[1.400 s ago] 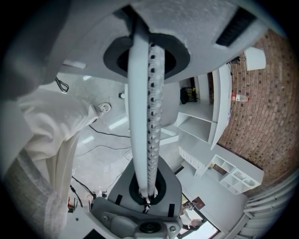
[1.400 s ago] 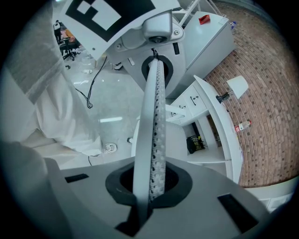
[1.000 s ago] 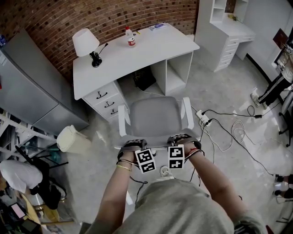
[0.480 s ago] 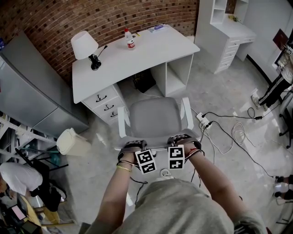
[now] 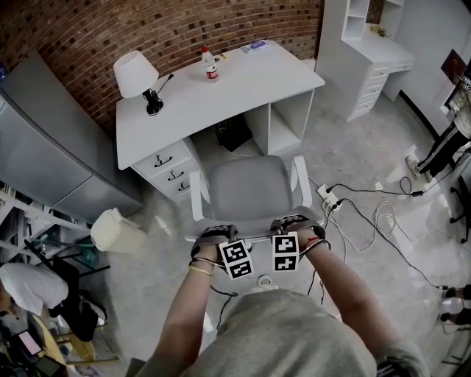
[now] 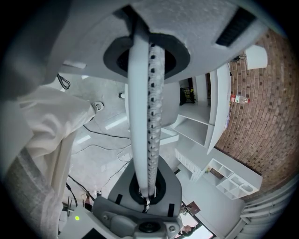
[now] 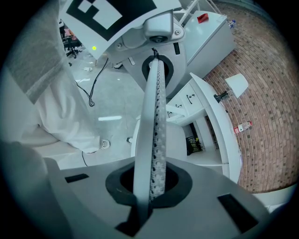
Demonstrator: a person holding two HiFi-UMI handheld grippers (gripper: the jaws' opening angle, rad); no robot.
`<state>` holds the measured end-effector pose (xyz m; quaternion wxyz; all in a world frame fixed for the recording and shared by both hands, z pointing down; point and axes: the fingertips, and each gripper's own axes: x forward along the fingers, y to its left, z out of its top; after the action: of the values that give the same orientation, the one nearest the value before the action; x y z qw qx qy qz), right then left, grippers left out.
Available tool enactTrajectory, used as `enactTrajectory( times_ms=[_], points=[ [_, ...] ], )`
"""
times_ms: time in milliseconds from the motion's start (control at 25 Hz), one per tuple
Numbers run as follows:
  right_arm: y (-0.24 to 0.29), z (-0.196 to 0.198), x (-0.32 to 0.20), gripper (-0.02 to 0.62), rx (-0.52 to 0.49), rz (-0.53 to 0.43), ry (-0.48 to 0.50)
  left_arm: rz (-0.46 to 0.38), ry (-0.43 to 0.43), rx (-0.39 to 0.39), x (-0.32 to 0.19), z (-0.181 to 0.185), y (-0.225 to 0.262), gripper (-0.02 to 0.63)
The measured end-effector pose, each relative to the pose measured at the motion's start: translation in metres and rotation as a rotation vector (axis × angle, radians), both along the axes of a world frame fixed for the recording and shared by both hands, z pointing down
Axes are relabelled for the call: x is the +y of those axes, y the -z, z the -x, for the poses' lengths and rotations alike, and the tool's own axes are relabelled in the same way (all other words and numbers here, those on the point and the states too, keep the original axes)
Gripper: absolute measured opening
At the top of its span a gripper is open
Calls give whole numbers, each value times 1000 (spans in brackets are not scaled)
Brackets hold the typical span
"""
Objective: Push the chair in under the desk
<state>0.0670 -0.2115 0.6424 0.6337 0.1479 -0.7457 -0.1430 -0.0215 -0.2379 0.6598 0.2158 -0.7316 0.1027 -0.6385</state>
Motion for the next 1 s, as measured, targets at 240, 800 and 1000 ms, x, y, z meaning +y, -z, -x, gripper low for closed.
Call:
enactTrajectory(
  times_ms=[240, 800, 1000],
  points=[
    [0, -5, -16, 11, 5, -1, 6, -3, 5, 1, -16, -5, 1, 14],
    [0, -12, -38, 11, 9, -4, 14, -6, 14, 1, -37, -10, 1, 14],
    [1, -12, -46, 11, 6, 0, 15, -5, 16, 1, -44, -11, 2, 14]
  ],
)
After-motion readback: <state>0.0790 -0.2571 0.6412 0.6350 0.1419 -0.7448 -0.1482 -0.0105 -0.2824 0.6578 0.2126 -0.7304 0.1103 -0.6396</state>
